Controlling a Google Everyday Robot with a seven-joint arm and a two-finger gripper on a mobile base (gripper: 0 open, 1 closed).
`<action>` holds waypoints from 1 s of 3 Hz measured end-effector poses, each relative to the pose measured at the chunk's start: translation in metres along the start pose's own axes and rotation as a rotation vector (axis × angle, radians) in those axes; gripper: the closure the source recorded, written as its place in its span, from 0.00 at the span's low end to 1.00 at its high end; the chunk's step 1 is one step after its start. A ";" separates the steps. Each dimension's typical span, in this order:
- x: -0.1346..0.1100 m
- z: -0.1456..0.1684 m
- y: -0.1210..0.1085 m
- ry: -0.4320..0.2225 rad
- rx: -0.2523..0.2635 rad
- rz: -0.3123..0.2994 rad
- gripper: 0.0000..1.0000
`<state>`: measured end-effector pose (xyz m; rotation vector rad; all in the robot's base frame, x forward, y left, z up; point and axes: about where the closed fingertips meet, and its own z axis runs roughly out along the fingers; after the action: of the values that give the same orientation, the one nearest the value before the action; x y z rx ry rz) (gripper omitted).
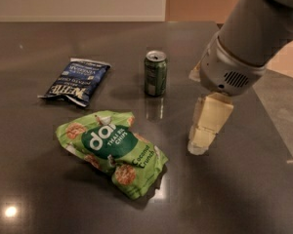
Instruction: Move green rice chip bag near green can
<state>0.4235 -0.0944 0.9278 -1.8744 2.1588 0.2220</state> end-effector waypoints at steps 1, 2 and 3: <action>-0.018 0.026 0.014 0.002 -0.029 0.025 0.00; -0.035 0.045 0.025 -0.009 -0.048 0.072 0.00; -0.050 0.059 0.036 -0.014 -0.053 0.102 0.00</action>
Offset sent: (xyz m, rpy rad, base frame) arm -0.0234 0.0764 -0.0521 0.0451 0.1129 -0.1079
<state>0.4005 -0.0243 0.8844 -1.7860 2.2630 0.3150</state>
